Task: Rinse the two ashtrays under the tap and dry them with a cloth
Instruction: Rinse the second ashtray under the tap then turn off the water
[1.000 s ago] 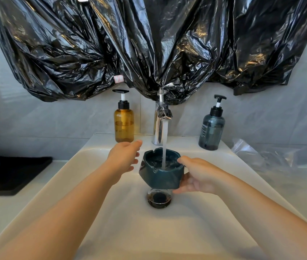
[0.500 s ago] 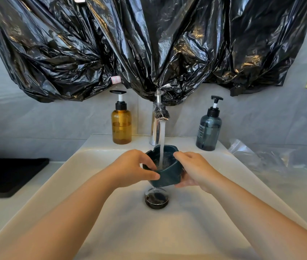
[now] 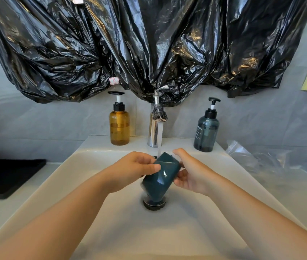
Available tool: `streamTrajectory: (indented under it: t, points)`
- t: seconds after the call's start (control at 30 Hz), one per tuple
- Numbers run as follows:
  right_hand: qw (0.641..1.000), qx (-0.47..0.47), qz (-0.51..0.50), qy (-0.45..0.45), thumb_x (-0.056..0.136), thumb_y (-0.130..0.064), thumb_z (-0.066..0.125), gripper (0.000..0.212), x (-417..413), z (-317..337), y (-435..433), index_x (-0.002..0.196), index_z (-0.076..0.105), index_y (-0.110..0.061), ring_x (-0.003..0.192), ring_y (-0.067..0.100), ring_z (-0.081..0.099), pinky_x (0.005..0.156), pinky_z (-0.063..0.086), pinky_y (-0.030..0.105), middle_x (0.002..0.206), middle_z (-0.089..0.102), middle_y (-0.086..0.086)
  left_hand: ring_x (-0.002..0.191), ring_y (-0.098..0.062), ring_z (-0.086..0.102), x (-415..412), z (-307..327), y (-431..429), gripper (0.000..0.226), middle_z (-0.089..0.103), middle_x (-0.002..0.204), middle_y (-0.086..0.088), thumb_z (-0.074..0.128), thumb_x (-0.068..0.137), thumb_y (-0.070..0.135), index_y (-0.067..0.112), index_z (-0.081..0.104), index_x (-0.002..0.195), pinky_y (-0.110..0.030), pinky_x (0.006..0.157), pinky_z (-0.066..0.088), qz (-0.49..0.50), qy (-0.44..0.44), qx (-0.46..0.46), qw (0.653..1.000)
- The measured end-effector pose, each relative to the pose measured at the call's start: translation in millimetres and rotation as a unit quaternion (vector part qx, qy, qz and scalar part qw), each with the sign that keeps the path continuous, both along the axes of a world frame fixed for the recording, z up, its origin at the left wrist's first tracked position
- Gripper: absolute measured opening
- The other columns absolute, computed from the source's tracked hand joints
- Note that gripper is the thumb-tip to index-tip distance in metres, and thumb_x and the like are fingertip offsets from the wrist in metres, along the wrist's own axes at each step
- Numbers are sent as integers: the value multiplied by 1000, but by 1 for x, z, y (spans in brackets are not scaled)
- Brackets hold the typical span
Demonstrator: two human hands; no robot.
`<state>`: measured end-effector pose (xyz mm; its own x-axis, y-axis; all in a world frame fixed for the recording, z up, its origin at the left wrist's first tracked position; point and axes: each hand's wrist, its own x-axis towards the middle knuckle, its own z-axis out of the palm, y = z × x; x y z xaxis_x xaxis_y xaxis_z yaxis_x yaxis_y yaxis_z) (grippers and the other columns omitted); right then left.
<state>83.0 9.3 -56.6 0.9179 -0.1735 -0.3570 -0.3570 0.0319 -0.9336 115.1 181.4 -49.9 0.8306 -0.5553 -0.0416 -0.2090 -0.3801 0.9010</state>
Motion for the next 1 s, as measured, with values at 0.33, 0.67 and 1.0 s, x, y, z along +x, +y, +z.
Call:
streamTrajectory:
  t: [0.33, 0.67, 1.0]
  points:
    - [998, 22, 58, -5, 86, -71, 42, 66, 12, -9, -7, 121, 56, -17, 112, 33, 56, 94, 50, 42, 120, 57, 17, 94, -25, 59, 7, 3, 1, 17, 62, 100, -18, 49, 98, 16, 2, 59, 100, -35, 89, 50, 46, 138, -233, 962]
    - [996, 27, 74, -38, 77, -77, 48, 65, 13, -8, -6, 118, 55, -27, 106, 34, 61, 90, 54, 49, 121, 59, 9, 100, -26, 64, 6, 6, 2, 28, 69, 102, -11, 44, 100, 25, 8, 57, 118, -40, 90, 52, 30, 225, -230, 946]
    - [987, -43, 76, -131, 73, -68, 55, 68, 14, -8, -6, 119, 61, -19, 107, 21, 63, 86, 55, 33, 116, 68, 2, 104, -28, 62, 7, 5, 3, 27, 64, 114, -17, 42, 101, 18, 8, 55, 122, -40, 79, 56, 22, 234, -235, 943]
